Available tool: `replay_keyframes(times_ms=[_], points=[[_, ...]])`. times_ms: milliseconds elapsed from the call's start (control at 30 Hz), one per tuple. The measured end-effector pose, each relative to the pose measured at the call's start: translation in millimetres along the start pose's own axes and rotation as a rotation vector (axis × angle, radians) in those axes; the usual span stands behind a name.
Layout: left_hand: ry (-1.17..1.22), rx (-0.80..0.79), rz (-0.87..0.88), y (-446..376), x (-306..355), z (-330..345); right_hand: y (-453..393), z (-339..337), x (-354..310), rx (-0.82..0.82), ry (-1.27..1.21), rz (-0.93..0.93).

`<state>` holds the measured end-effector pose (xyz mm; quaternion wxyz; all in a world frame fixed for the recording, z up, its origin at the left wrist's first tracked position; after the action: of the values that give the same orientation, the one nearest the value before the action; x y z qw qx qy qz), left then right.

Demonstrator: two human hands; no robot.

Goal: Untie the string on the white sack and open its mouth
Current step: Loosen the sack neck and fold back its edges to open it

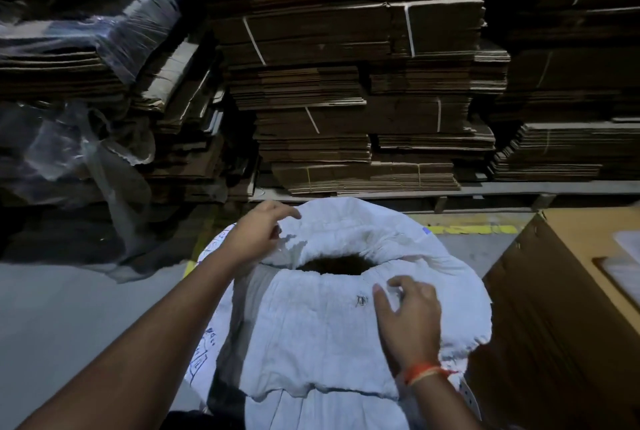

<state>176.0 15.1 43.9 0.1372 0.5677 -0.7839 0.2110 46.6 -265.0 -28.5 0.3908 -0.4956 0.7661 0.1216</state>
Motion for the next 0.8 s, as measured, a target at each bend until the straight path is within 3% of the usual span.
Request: replay_keyframes(times_ms=[133, 233, 367, 467, 600, 800], points=[[-0.259, -0.135, 0.241, -23.8, -0.5, 31.8, 9.8, 20.6, 3.9, -0.117, 0.078, 0.207], [-0.436, -0.266, 0.402, -37.5, 9.8, 50.2, 5.3, 38.5, 6.4, -0.209, 0.152, 0.263], [-0.555, -0.404, 0.623, -57.6, 23.4, 77.2, 1.8, 57.9, 13.4, -0.283, 0.210, 0.231], [-0.788, -0.557, 0.835, -60.8, 39.0, 98.4, 1.2, 62.2, 17.7, -0.279, 0.161, 0.163], [-0.837, -0.542, 1.027, -63.7, 42.7, 121.9, 4.1, 47.5, 20.1, -0.266, 0.003, 0.075], [-0.510, -0.331, 0.483, -86.9, 31.5, 110.7, 13.0, 15.9, 22.8, -0.260, 0.024, -0.013]])
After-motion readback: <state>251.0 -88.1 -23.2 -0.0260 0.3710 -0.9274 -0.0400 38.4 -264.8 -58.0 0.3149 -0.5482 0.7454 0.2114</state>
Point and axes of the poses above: each hand's wrist, its own y-axis away from the middle knuckle, its own z-axis out of the palm, x = y × z, the point moved 2 cm from there along -y, towards the middle knuckle, and after that the axes turned 6 degrees about x, right-handed, at the moved point
